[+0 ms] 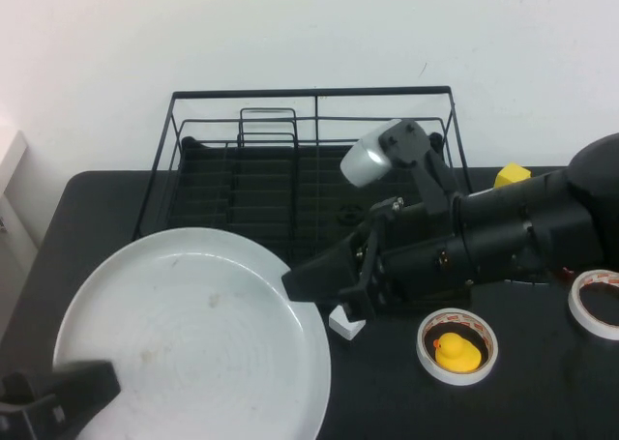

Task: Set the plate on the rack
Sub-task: Hand over the plate

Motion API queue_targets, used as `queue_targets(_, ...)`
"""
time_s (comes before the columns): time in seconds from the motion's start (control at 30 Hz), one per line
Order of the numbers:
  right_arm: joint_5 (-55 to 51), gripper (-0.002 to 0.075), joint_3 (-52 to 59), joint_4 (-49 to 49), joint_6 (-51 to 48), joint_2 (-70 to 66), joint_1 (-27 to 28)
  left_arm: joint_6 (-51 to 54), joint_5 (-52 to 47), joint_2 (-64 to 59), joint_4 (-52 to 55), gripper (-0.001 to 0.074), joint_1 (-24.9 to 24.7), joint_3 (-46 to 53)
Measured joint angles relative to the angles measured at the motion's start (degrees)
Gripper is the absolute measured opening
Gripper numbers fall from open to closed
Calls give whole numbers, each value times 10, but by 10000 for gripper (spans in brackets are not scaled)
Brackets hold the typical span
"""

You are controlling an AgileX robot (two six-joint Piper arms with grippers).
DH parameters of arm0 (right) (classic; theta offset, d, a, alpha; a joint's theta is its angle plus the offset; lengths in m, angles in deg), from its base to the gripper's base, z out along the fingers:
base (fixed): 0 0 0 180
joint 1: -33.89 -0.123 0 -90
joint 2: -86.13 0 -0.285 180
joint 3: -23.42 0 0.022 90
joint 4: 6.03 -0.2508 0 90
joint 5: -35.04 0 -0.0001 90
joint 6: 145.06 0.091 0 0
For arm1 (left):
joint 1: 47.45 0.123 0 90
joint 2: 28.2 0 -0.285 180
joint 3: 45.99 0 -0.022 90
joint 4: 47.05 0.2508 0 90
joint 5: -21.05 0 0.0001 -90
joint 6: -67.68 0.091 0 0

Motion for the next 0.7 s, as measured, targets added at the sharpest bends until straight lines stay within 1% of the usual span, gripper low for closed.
queue_targets(0.1,-6,11,0,0,-2,1,0,-1,0,0,0,281,0,0)
queue_targets(0.17,-10,12,0,0,-4,1,0,-1,0,0,0,134,0,0)
queue_targets(0.2,-11,12,0,0,-4,1,0,-1,0,0,0,88,0,0)
queue_targets(0.23,-11,13,0,0,-4,1,0,0,0,0,0,69,0,0)
queue_targets(0.37,-14,15,0,-3,-4,1,0,16,-1,0,-1,65,0,0)
queue_targets(0.43,-21,41,0,-8,-4,1,1,28,0,0,-1,65,0,0)
queue_targets(0.47,-24,71,1,-11,-4,1,1,39,1,0,-4,65,0,0)
queue_targets(0.57,-34,214,1,-34,-4,1,2,78,3,0,-24,65,0,0)
queue_targets(0.63,-46,341,1,-61,-4,1,2,111,3,0,-45,64,0,0)
queue_targets(0.7,-61,437,1,-90,-4,1,2,156,8,0,-73,64,0,0)
